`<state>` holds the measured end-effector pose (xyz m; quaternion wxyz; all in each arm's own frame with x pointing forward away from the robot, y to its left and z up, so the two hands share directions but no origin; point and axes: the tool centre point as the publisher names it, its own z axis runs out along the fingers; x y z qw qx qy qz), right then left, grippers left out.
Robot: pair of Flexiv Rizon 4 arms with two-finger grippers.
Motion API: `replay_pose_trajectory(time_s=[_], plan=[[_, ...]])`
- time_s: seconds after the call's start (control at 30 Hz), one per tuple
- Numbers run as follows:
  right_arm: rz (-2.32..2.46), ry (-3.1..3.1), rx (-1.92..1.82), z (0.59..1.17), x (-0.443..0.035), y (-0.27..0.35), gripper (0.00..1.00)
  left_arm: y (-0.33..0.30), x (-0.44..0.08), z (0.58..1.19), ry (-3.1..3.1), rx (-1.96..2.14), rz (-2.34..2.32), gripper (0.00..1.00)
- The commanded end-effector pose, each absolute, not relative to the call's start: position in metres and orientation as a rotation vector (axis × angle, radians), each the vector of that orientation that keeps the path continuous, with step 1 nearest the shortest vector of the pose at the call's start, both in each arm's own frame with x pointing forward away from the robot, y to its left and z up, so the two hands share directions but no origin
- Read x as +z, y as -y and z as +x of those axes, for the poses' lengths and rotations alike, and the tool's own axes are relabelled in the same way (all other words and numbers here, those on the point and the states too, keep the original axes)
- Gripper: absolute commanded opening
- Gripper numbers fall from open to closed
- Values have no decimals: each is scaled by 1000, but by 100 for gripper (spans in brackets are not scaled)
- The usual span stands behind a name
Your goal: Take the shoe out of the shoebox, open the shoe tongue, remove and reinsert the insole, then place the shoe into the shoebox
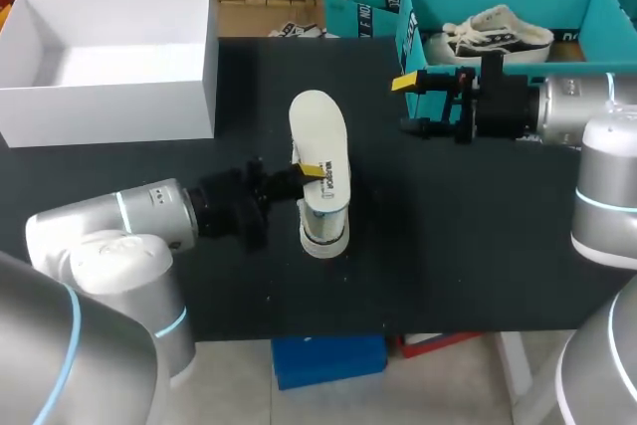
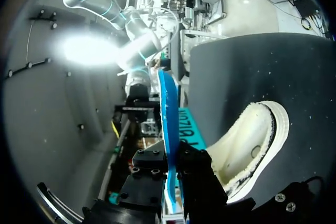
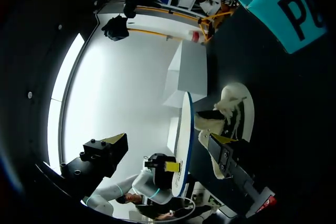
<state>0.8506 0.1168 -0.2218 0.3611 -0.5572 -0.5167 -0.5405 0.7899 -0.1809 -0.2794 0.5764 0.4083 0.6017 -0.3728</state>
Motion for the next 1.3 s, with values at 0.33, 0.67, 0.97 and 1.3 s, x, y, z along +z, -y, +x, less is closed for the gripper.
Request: replay_pose_trajectory(time_s=[0.33, 0.67, 0.97, 1.3], plan=[[-1439, 1330, -1395, 850, -223, -119, 100, 193, -278, 796, -1381, -875, 954, 0], [-1439, 1330, -1395, 850, -223, -119, 100, 192, -278, 796, -1384, -869, 947, 0], [-1439, 1330, -1395, 850, -223, -119, 100, 192, -278, 796, -1384, -869, 947, 0], [-1344, 1389, -1341, 846, -224, -127, 100, 192, -278, 796, -1384, -869, 947, 0]])
